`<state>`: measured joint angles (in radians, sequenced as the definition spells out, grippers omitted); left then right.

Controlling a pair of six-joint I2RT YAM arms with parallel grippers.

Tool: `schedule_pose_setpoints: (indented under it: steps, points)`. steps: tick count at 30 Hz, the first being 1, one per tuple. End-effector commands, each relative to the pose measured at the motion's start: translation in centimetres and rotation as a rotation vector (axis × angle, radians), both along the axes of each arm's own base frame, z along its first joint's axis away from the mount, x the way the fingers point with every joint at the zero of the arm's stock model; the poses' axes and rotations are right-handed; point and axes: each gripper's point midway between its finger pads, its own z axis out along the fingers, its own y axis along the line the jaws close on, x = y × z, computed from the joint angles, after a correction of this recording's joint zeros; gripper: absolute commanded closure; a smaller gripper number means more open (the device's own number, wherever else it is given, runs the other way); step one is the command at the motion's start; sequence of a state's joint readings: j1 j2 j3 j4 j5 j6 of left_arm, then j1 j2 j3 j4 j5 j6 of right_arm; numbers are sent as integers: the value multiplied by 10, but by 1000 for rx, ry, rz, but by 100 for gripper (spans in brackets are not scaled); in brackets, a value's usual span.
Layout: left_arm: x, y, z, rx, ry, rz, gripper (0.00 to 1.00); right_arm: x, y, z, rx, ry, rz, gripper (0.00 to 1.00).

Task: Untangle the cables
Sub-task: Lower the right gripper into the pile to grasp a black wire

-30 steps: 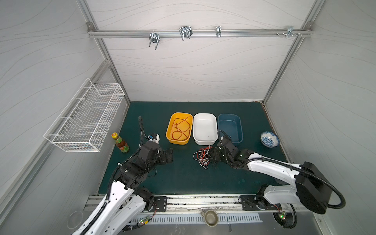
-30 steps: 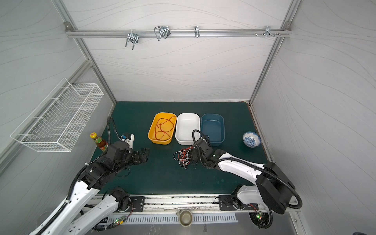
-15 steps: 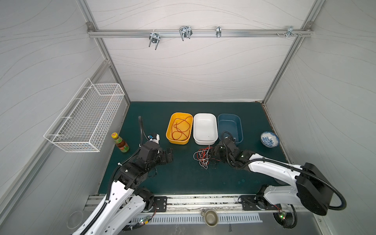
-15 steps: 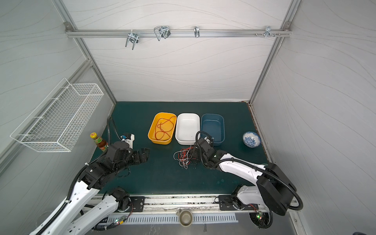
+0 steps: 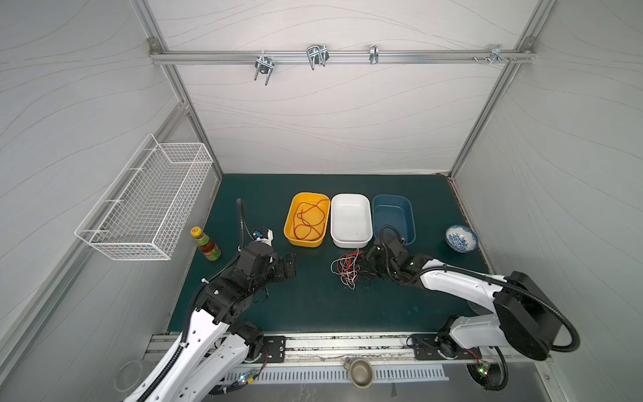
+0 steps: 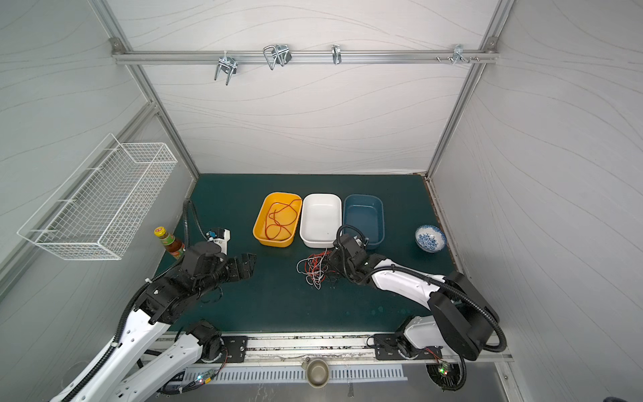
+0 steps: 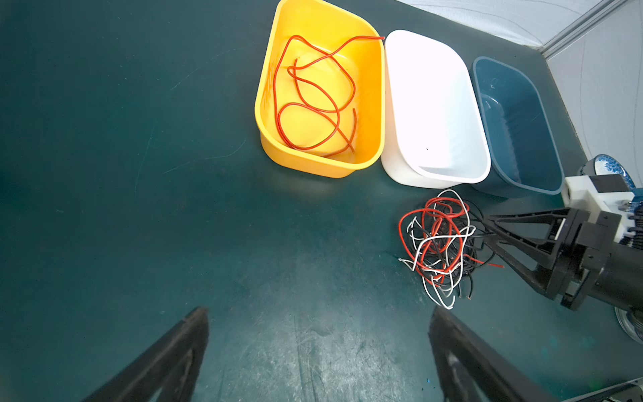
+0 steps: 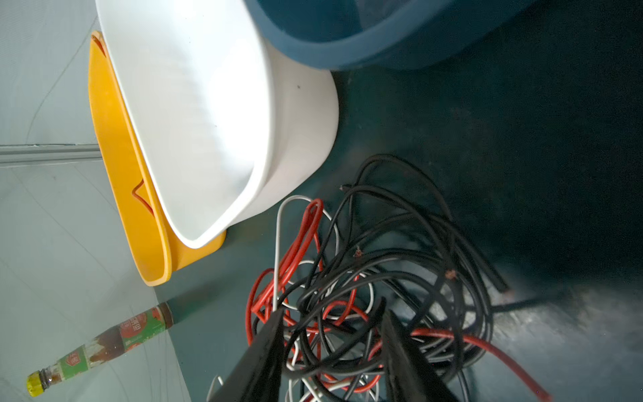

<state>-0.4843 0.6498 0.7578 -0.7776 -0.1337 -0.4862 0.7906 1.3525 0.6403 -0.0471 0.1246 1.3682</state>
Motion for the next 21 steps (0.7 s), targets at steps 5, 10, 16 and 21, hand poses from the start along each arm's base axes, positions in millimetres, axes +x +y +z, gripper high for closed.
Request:
schedule_pose_setpoints:
  steps: [5,10,16,21]
  points:
    - [6,-3,10,-30,-42,2,0,8,1,-5,15,6,-38,69]
    - [6,-3,11,-30,-43,3,0,9,0,-1,6,-9,-24,78]
    - [6,-3,11,-30,-44,2,0,8,-2,5,1,-30,-11,94]
    - [6,-3,11,-30,-44,2,0,6,0,23,14,-66,21,100]
